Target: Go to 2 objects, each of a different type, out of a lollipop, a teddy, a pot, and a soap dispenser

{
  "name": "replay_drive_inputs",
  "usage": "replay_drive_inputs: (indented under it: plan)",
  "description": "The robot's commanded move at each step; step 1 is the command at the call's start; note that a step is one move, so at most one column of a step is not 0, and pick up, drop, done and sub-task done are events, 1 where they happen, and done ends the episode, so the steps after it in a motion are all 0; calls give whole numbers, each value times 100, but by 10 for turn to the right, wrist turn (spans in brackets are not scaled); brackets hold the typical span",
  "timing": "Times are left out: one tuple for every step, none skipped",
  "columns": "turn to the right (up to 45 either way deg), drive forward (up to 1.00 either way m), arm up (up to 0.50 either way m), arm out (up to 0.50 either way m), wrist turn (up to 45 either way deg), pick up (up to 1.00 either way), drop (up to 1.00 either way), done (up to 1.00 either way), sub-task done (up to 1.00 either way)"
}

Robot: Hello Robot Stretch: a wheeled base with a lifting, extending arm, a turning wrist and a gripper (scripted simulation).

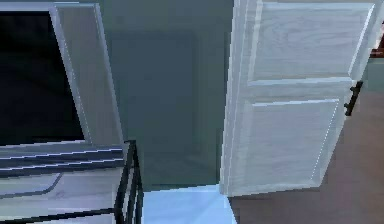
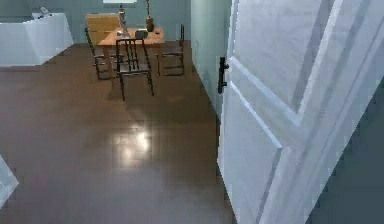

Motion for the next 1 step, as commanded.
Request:
replay_drive_inputs:
  plan:
    - [0,15,0,0,0,0,0,0,0]
